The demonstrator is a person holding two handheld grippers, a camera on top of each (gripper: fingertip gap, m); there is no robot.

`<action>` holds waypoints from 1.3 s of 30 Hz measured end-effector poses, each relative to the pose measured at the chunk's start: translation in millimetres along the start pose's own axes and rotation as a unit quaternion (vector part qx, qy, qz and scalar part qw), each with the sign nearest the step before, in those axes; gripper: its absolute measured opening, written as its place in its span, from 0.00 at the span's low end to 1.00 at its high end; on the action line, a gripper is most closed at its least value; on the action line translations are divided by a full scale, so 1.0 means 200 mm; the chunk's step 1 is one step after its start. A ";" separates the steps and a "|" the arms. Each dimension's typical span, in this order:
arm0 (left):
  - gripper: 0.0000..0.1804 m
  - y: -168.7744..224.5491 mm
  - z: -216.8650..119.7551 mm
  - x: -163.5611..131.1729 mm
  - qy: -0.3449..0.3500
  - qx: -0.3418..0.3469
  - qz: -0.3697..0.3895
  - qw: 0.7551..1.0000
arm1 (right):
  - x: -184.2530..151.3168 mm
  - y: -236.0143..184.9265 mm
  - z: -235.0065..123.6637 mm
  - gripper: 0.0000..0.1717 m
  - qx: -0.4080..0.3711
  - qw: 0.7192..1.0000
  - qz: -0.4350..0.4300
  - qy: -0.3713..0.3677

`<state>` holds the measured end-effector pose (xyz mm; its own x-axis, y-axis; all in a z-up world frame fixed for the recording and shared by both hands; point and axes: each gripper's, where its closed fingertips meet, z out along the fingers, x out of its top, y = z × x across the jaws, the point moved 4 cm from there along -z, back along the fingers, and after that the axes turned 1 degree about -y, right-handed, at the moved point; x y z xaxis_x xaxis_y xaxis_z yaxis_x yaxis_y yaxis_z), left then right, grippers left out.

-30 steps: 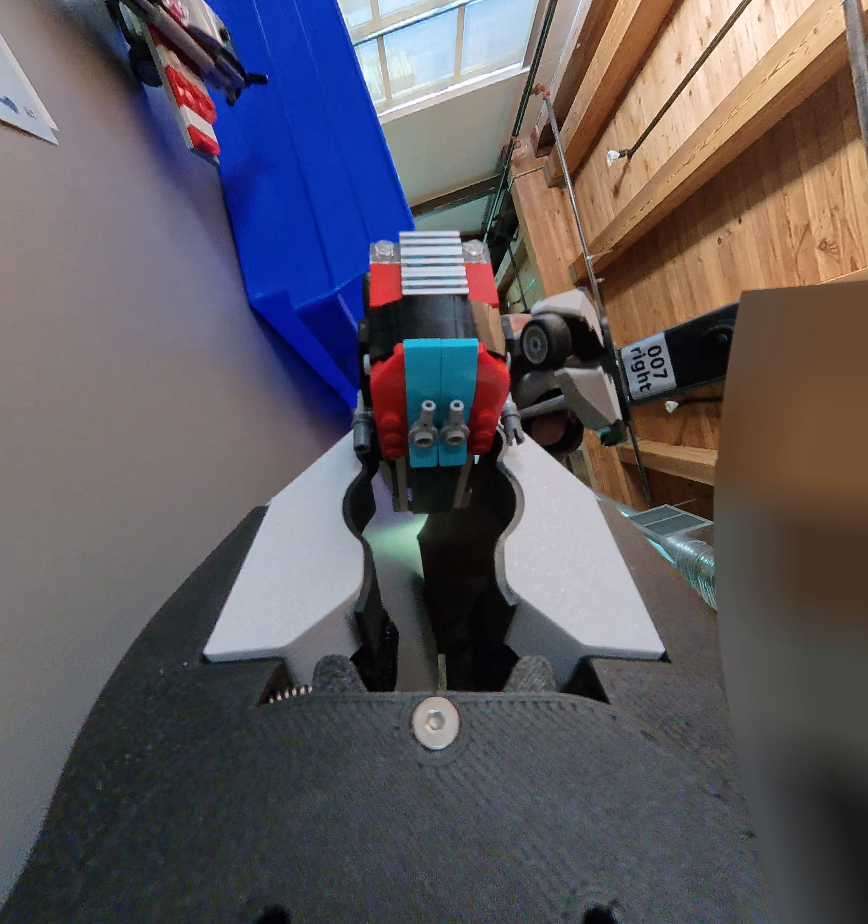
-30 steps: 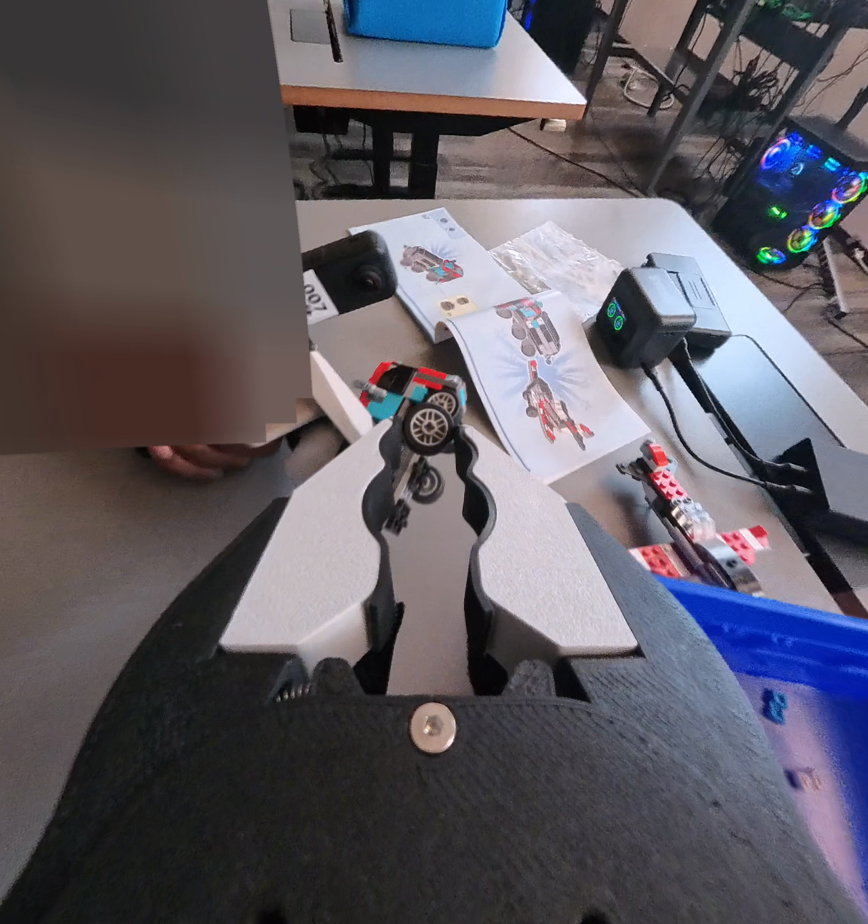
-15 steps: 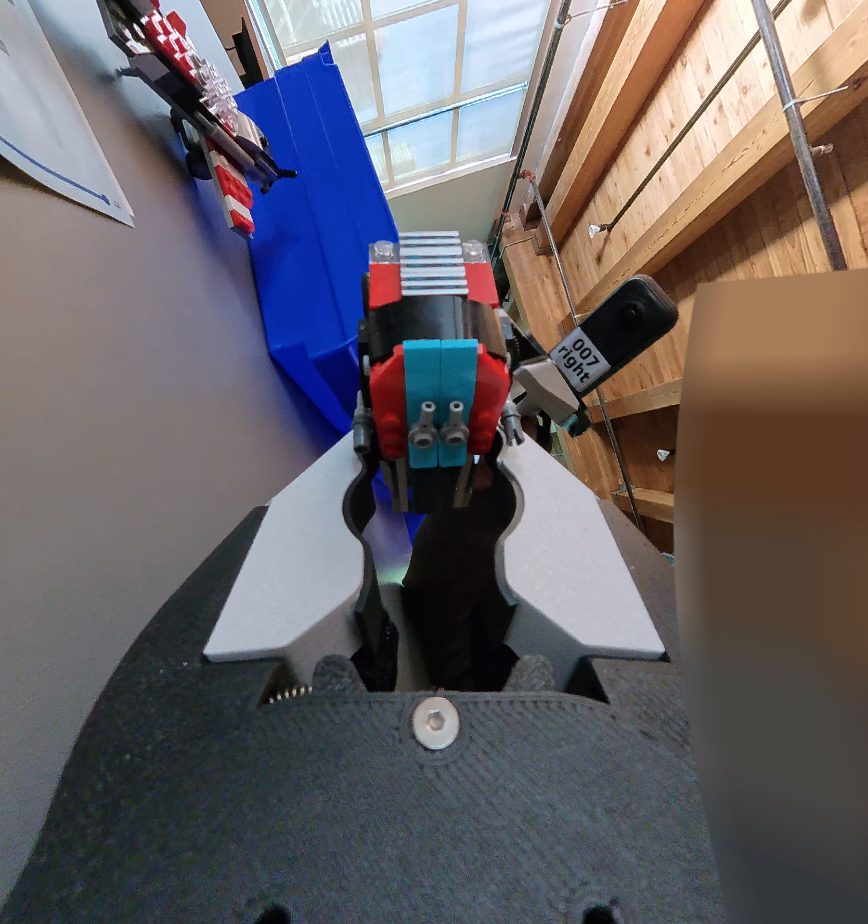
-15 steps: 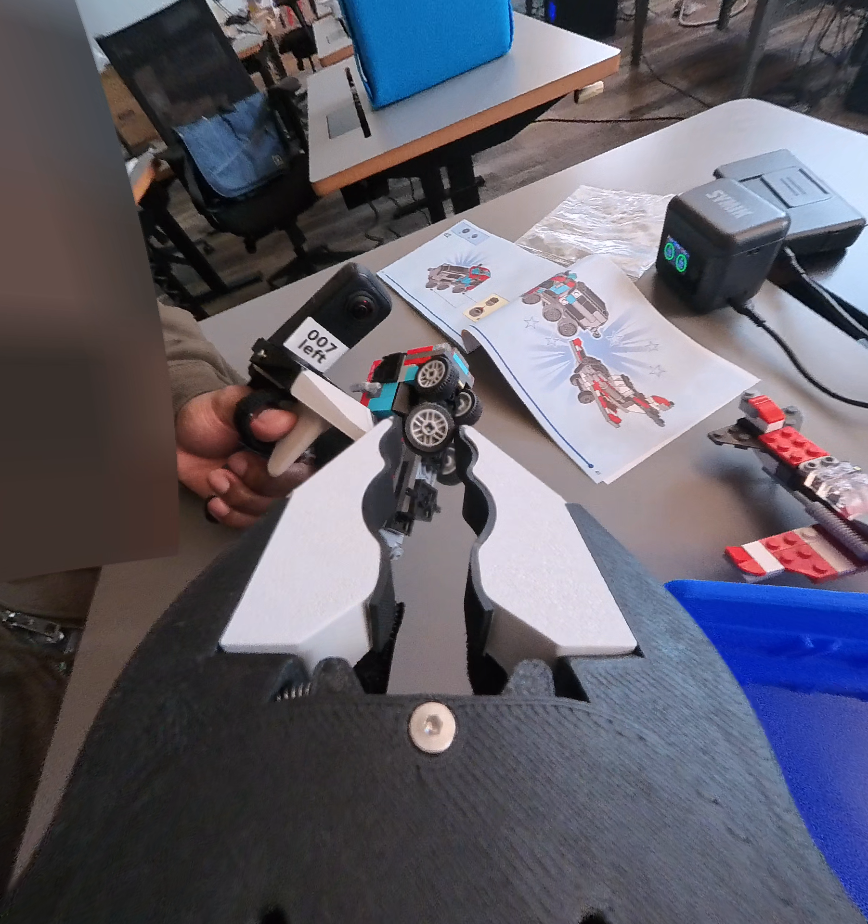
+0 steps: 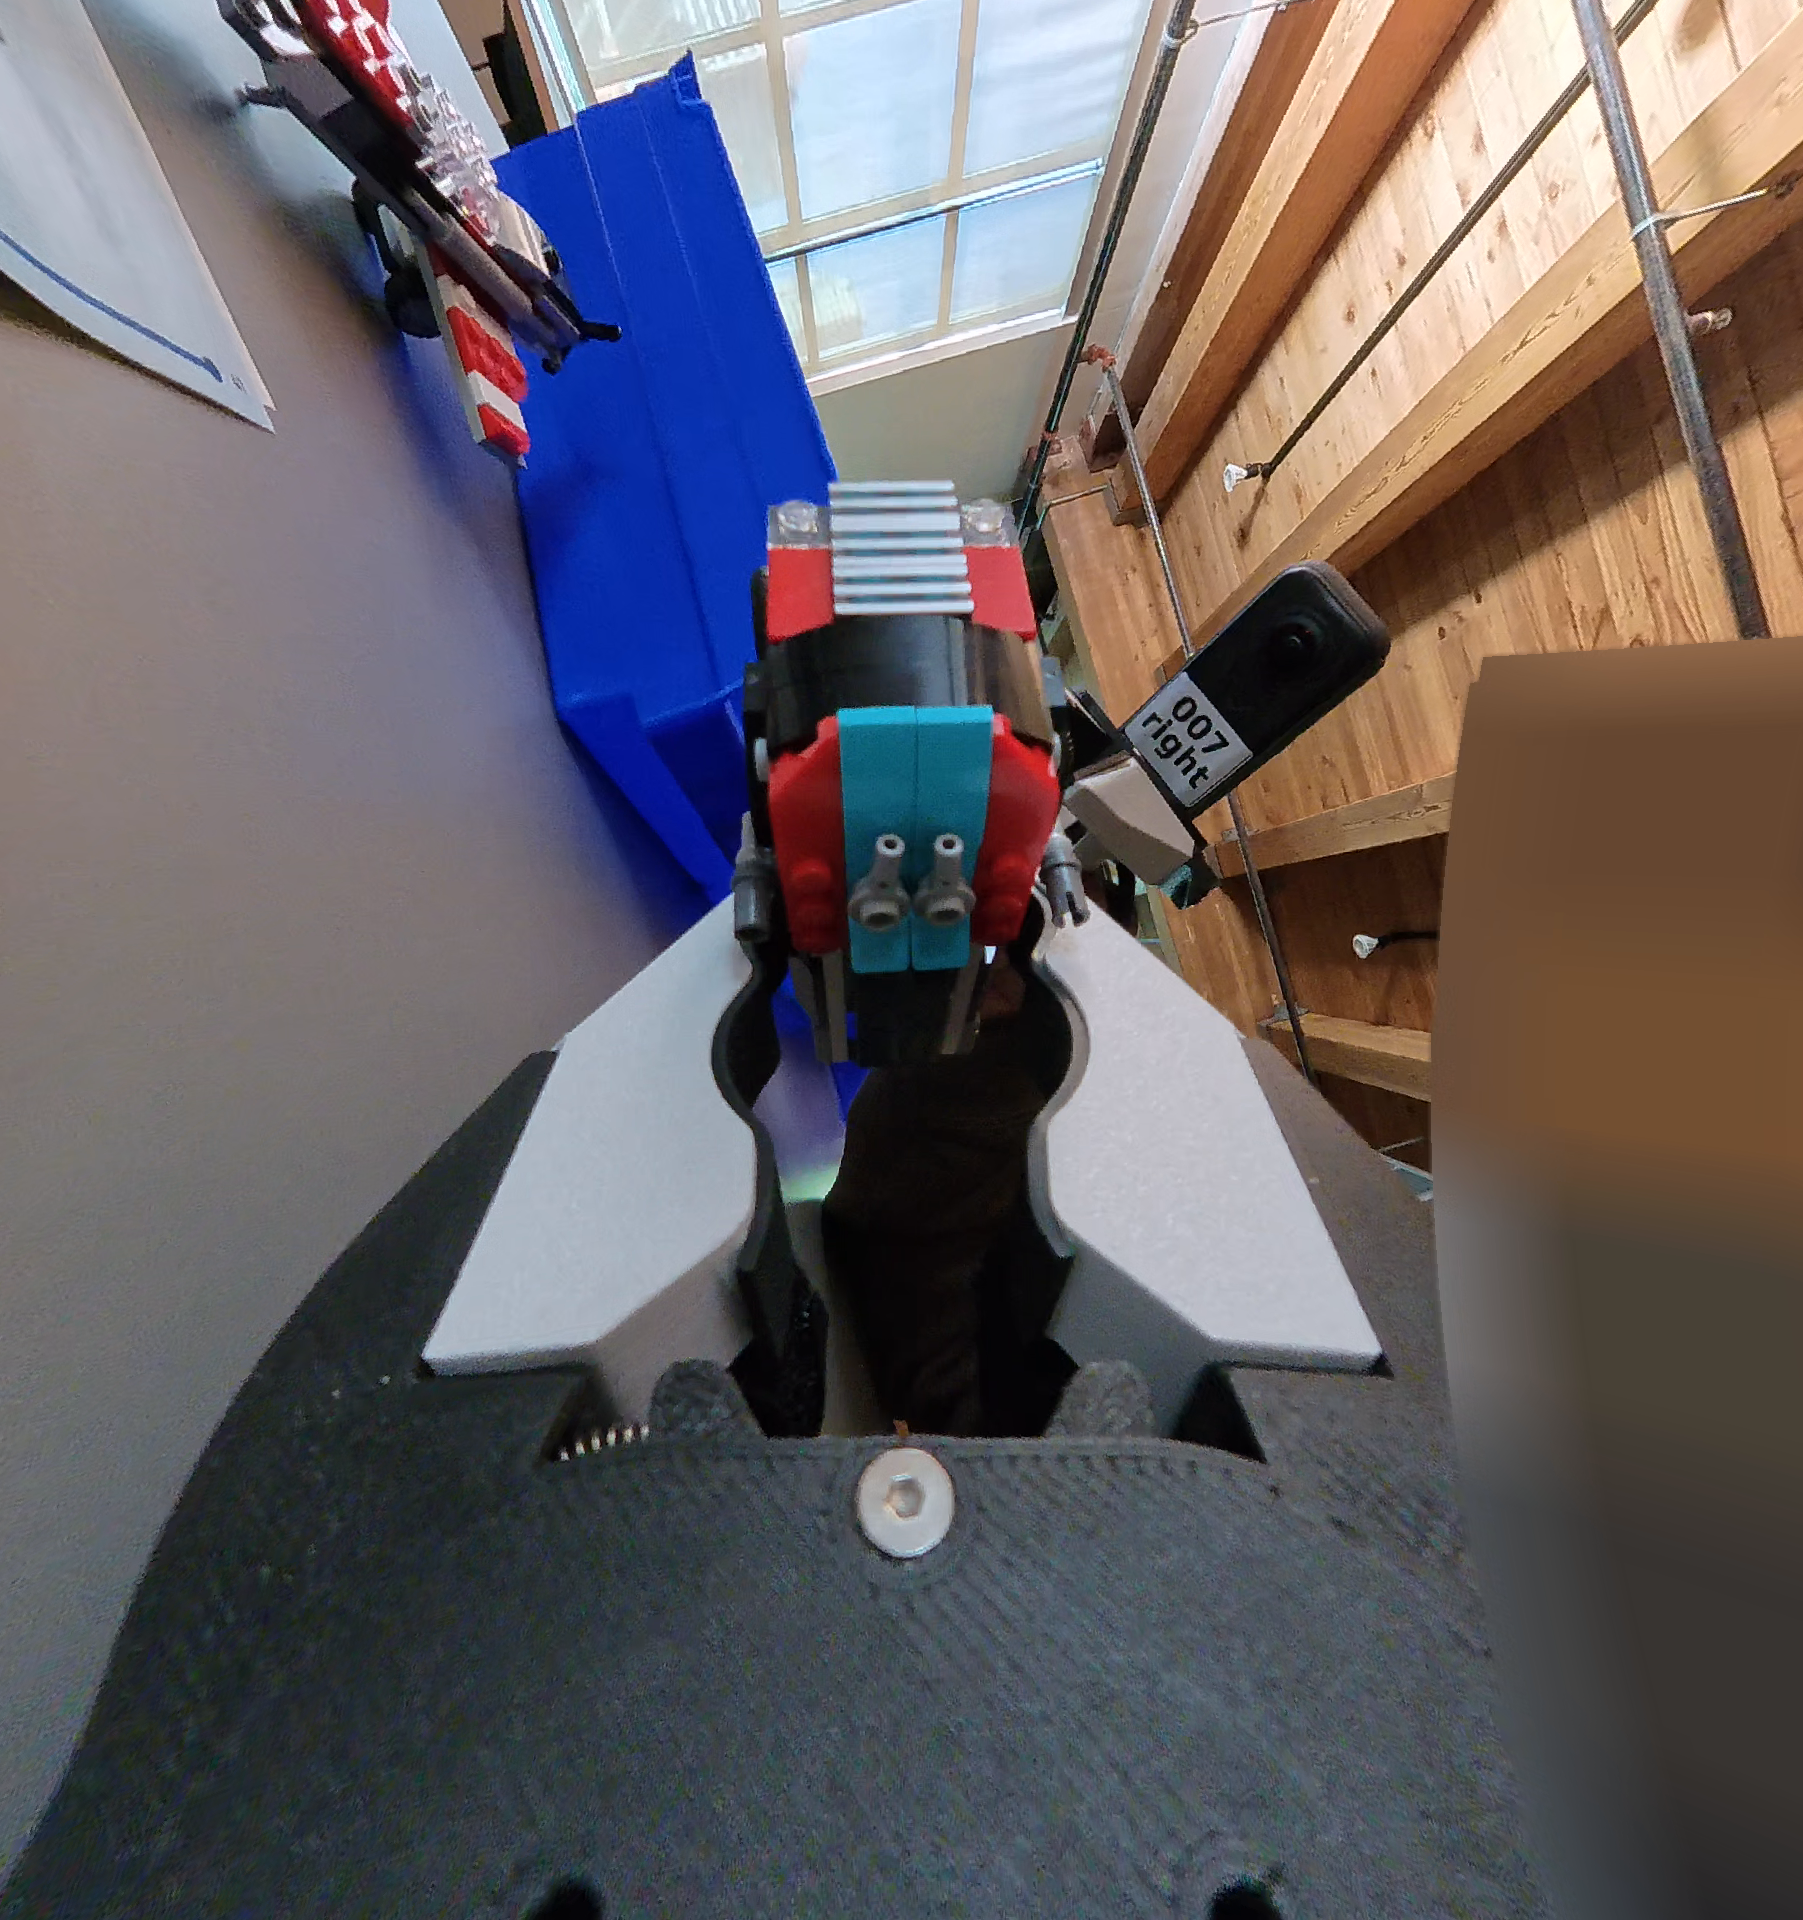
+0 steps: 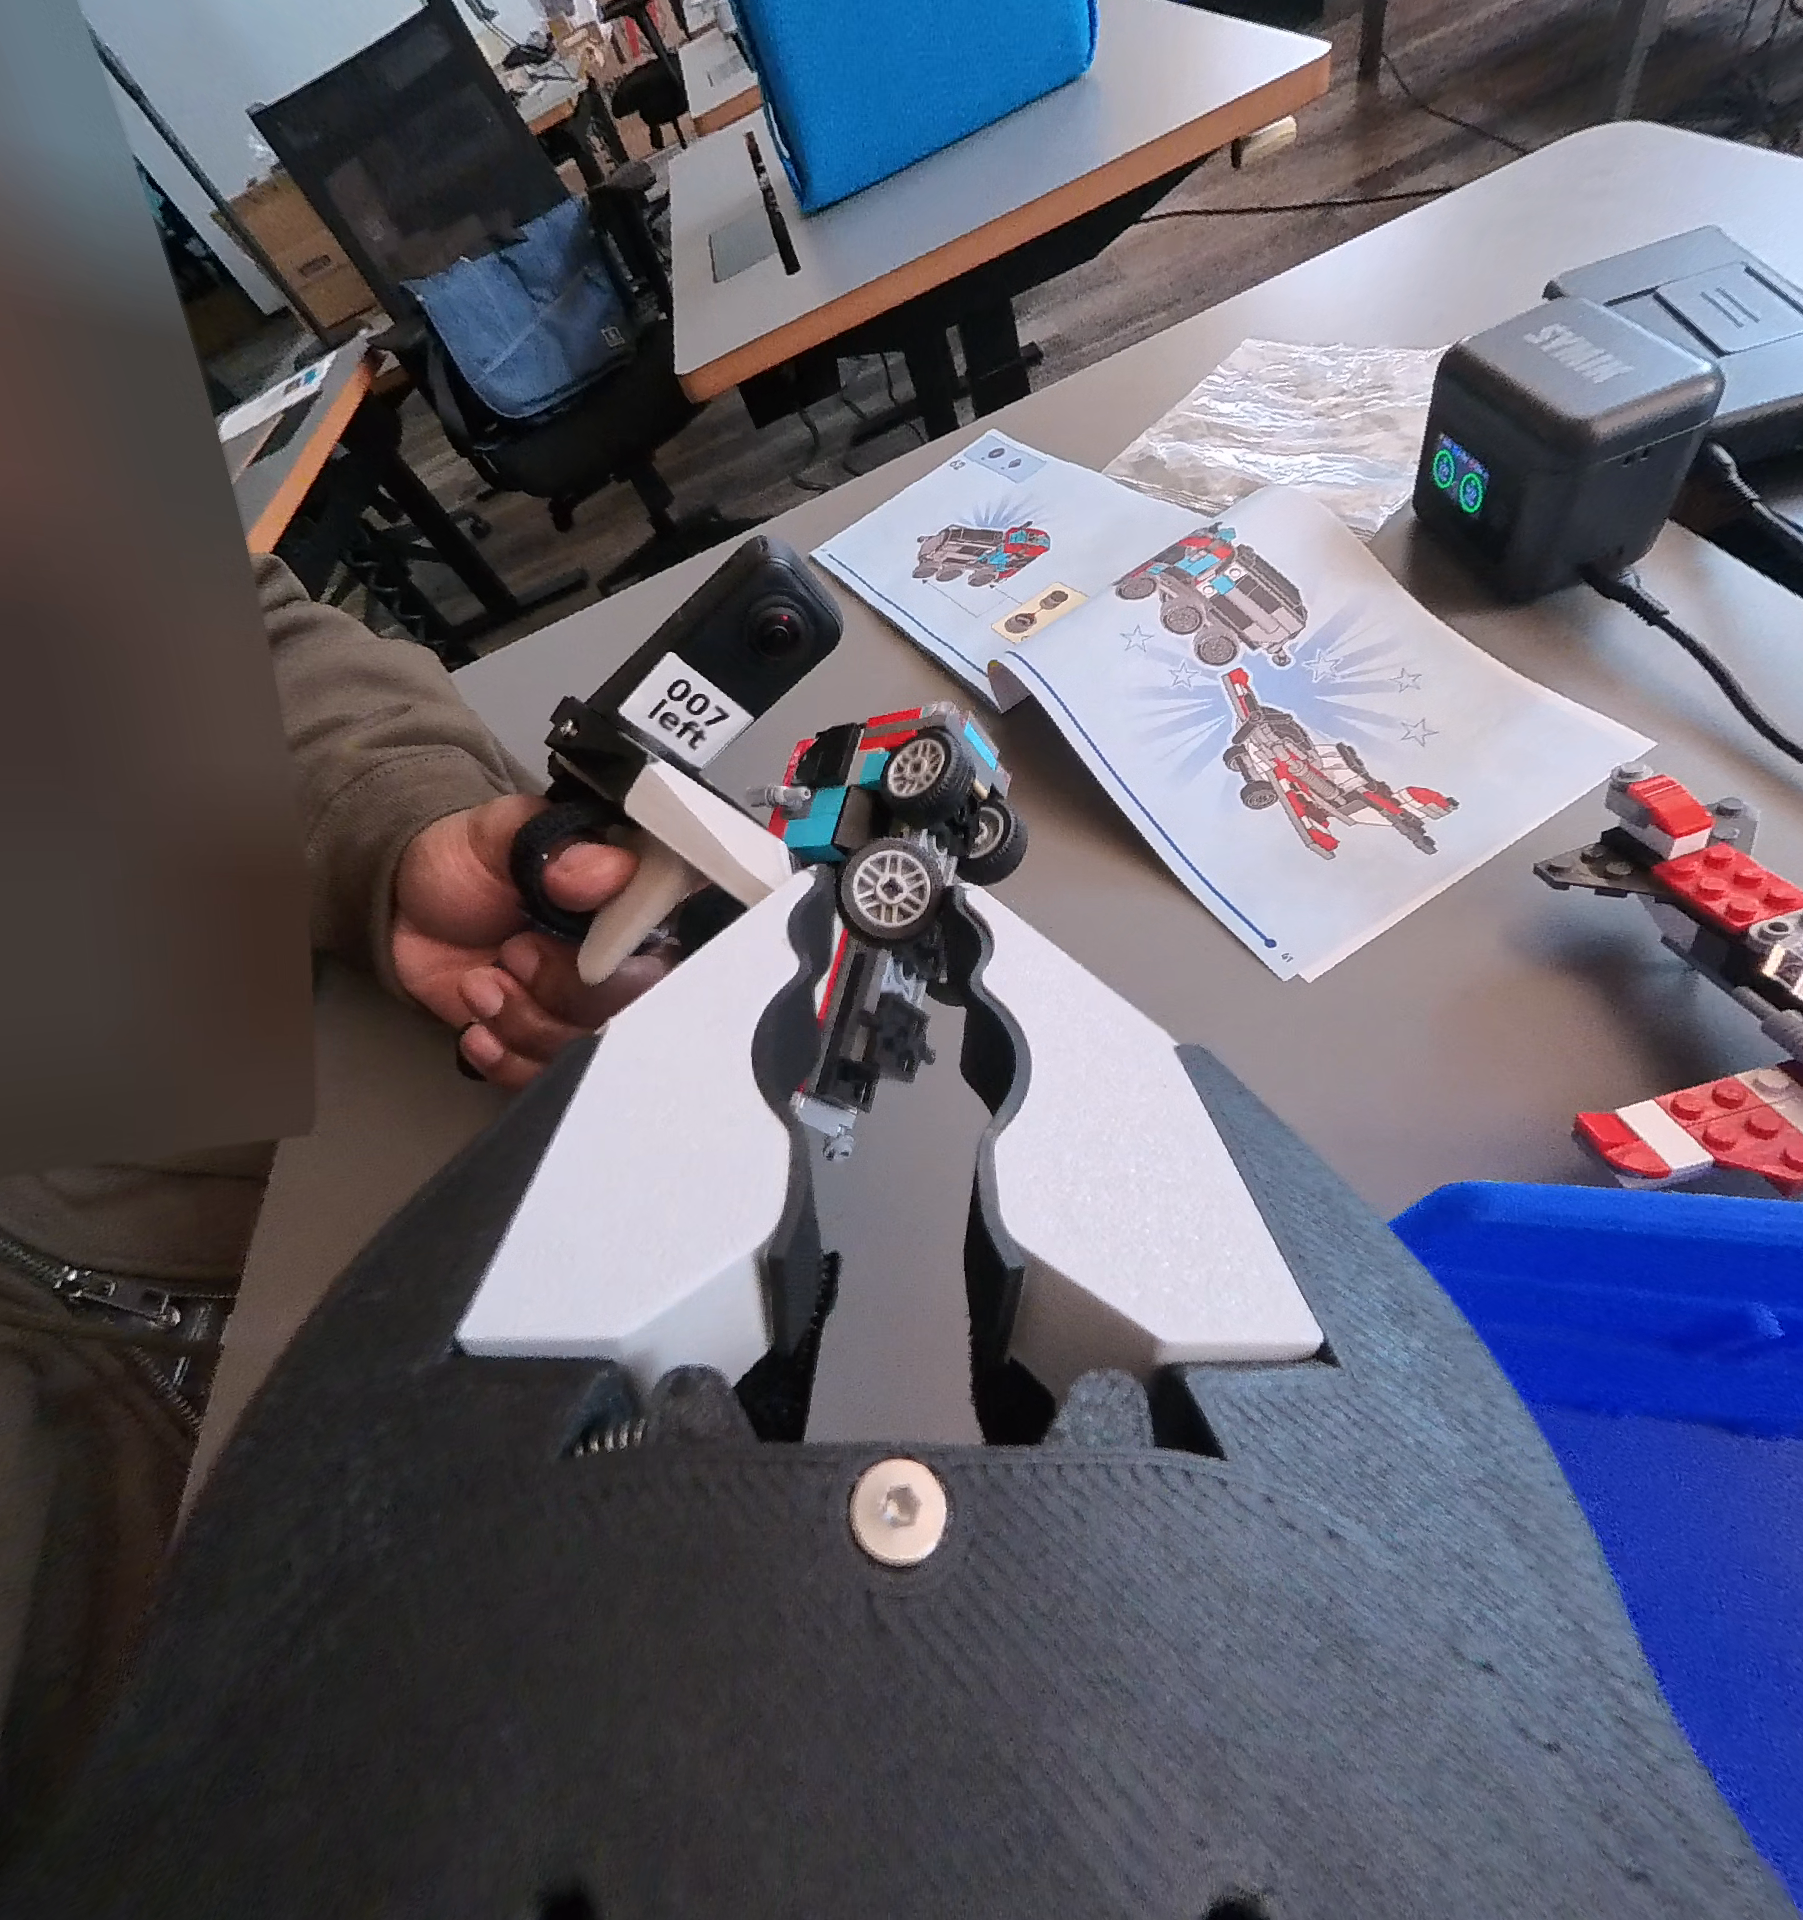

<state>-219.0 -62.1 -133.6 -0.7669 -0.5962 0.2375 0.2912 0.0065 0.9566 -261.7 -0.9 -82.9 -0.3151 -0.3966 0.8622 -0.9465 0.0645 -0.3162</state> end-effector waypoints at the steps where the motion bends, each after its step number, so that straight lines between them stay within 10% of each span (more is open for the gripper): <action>1: 0.25 0.00 0.00 -0.01 -0.003 0.002 0.002 1.000 | 0.00 0.00 0.00 0.12 0.002 1.000 0.001 -0.001; 39: 0.25 0.07 -0.02 0.03 0.000 0.089 0.236 0.968 | -0.02 -0.09 -0.01 0.12 -0.092 0.943 -0.291 0.133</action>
<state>-217.4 -68.1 -118.4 -0.5727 -0.4929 0.6550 0.5053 0.4169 0.7556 -244.0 2.1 -80.4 0.2776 -0.1709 0.9454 -0.9531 0.0748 0.2934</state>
